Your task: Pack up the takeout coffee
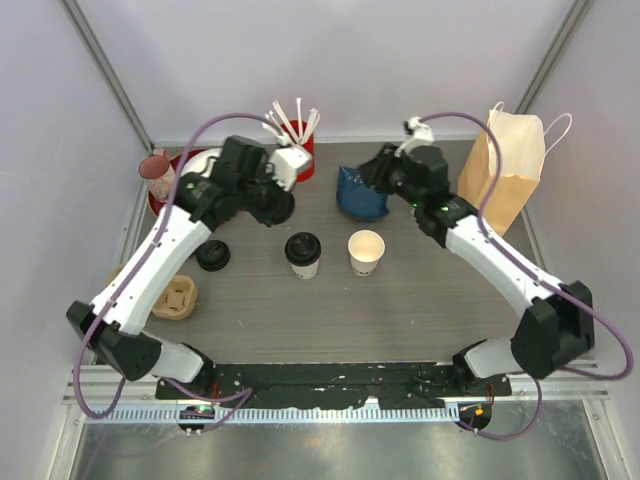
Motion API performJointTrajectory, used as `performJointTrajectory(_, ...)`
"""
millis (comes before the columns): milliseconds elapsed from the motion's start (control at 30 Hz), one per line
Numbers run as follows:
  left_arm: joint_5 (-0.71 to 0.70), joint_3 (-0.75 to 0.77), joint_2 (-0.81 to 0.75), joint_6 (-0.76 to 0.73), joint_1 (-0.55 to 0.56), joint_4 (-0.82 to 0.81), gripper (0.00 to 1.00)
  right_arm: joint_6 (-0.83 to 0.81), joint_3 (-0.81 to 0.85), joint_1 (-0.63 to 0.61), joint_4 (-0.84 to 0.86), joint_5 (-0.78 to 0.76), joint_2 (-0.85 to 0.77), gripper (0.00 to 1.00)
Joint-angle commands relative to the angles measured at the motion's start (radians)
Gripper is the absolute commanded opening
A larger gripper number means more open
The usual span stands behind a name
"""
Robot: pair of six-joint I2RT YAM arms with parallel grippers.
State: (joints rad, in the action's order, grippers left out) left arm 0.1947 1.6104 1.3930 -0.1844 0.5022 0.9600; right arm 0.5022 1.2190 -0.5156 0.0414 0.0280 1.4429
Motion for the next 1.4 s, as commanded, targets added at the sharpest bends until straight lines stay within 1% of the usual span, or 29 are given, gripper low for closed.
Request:
performJointTrajectory(0, -0.152, 0.109, 0.099, -0.038, 0.208, 0.043, 0.00, -0.040, -0.145, 0.162, -0.104, -0.061, -0.177, 0.37)
performJointTrajectory(33, -0.168, 0.132, 0.130, -0.043, 0.237, 0.055, 0.00, -0.056, -0.160, 0.190, -0.121, -0.065, -0.231, 0.37)
performJointTrajectory(67, -0.175, 0.156, 0.186, -0.052, 0.293, 0.062, 0.00, -0.063, -0.188, 0.213, -0.133, -0.068, -0.252, 0.38)
performJointTrajectory(100, -0.179, 0.214, 0.223, -0.053, 0.317, 0.069, 0.00, -0.067, -0.202, 0.260, -0.158, -0.065, -0.274, 0.38)
performJointTrajectory(133, -0.181, 0.245, 0.257, -0.055, 0.338, 0.088, 0.00, -0.073, -0.214, 0.281, -0.167, -0.060, -0.309, 0.38)
performJointTrajectory(167, -0.182, 0.276, 0.327, -0.055, 0.376, 0.097, 0.00, -0.080, -0.234, 0.301, -0.173, -0.057, -0.325, 0.39)
performJointTrajectory(200, -0.182, 0.333, 0.362, -0.058, 0.393, 0.103, 0.00, -0.083, -0.243, 0.318, -0.184, -0.050, -0.338, 0.39)
performJointTrajectory(267, -0.149, 0.391, 0.429, -0.059, 0.430, 0.134, 0.00, -0.100, -0.256, 0.350, -0.211, -0.040, -0.361, 0.39)
performJointTrajectory(300, -0.127, 0.451, 0.487, -0.059, 0.437, 0.146, 0.00, -0.108, -0.254, 0.356, -0.222, -0.040, -0.365, 0.39)
performJointTrajectory(367, -0.075, 0.514, 0.550, -0.049, 0.443, 0.183, 0.00, -0.125, -0.254, 0.373, -0.250, -0.040, -0.375, 0.39)
performJointTrajectory(400, -0.068, 0.576, 0.604, -0.044, 0.444, 0.196, 0.00, -0.132, -0.257, 0.379, -0.256, -0.042, -0.380, 0.39)
performJointTrajectory(467, -0.055, 0.652, 0.644, -0.036, 0.446, 0.221, 0.00, -0.142, -0.263, 0.393, -0.267, -0.040, -0.392, 0.39)
performJointTrajectory(567, -0.031, 0.701, 0.702, -0.029, 0.450, 0.241, 0.00, -0.157, -0.268, 0.408, -0.282, -0.042, -0.401, 0.39)
performJointTrajectory(867, 0.003, 0.703, 0.767, -0.030, 0.464, 0.256, 0.00, -0.179, -0.265, 0.427, -0.305, -0.040, -0.418, 0.39)
performJointTrajectory(1000, 0.049, 0.686, 0.778, -0.033, 0.464, 0.252, 0.00, -0.182, -0.263, 0.425, -0.307, -0.040, -0.418, 0.39)
performJointTrajectory(1167, 0.032, 0.694, 0.799, -0.046, 0.455, 0.227, 0.00, -0.189, -0.253, 0.428, -0.320, -0.040, -0.417, 0.39)
performJointTrajectory(1367, 0.049, 0.698, 0.821, -0.047, 0.444, 0.221, 0.00, -0.198, -0.248, 0.428, -0.328, -0.042, -0.423, 0.39)
